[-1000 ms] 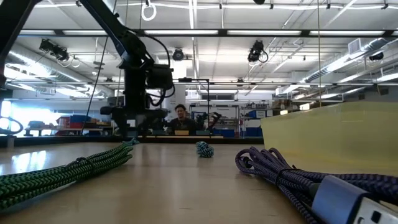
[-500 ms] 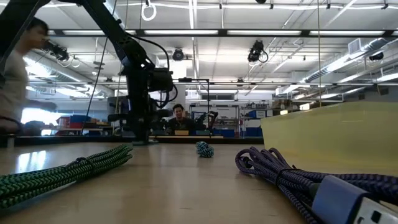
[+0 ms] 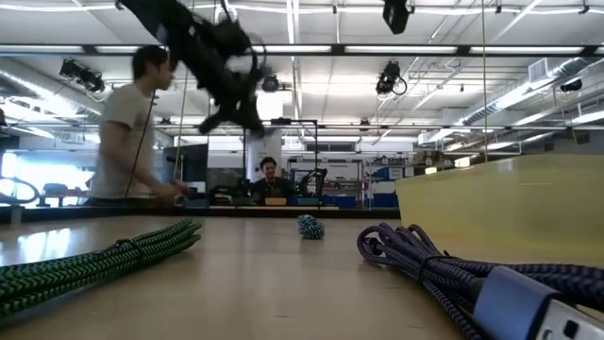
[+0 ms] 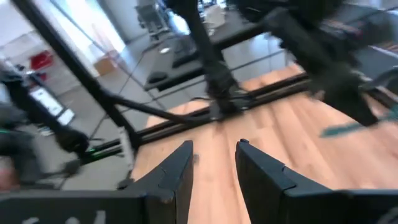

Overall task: Pick and place USB-C Cables
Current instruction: Put the top blue charger cable into the yellow bin

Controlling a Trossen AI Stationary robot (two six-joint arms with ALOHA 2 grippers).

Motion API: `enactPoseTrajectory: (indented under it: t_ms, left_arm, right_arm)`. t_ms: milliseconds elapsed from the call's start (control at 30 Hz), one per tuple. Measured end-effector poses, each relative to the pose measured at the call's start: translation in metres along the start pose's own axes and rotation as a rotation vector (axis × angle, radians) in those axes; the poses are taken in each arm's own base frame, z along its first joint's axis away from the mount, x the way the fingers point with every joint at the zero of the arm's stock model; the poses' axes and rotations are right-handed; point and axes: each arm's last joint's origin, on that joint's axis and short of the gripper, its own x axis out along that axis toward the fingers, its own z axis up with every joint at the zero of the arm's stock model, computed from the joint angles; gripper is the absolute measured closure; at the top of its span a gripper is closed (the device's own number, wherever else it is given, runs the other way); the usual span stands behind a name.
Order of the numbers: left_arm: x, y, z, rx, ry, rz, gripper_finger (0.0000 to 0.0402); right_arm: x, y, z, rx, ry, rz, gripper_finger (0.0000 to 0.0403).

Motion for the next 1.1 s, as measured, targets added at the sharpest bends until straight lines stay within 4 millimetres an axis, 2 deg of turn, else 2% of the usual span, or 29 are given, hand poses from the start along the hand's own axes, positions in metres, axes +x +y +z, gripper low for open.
enactPoseTrajectory:
  t_ms: [233, 300, 433, 633, 767, 900, 1100]
  left_arm:
    - [-0.086, -0.056, -0.005, 0.162, -0.246, -0.298, 0.0383]
    - [-0.103, -0.065, -0.011, 0.187, -0.283, -0.341, 0.0383]
    - [-0.122, -0.079, -0.022, 0.226, -0.324, -0.394, 0.0383]
    - [-0.129, -0.095, -0.033, 0.277, -0.333, -0.482, 0.0383]
    - [-0.130, -0.098, -0.036, 0.288, -0.329, -0.492, 0.0383]
    - [-0.130, -0.100, -0.038, 0.293, -0.322, -0.500, 0.0383]
    - [-0.129, -0.100, -0.038, 0.299, -0.317, -0.500, 0.0383]
  right_arm:
    - [0.021, -0.018, 0.006, -0.064, -0.075, -0.024, 0.0277]
    - [0.030, -0.023, 0.009, -0.080, -0.123, 0.005, 0.0277]
    - [0.048, -0.035, 0.014, -0.099, -0.222, 0.051, 0.0276]
    - [0.072, -0.061, 0.010, -0.020, -0.279, 0.013, 0.0249]
    - [0.084, -0.070, 0.004, 0.021, -0.280, 0.006, 0.0220]
    - [0.095, -0.068, 0.013, 0.036, -0.299, 0.037, 0.0195]
    - [0.109, -0.057, 0.038, -0.061, -0.301, 0.149, 0.0178]
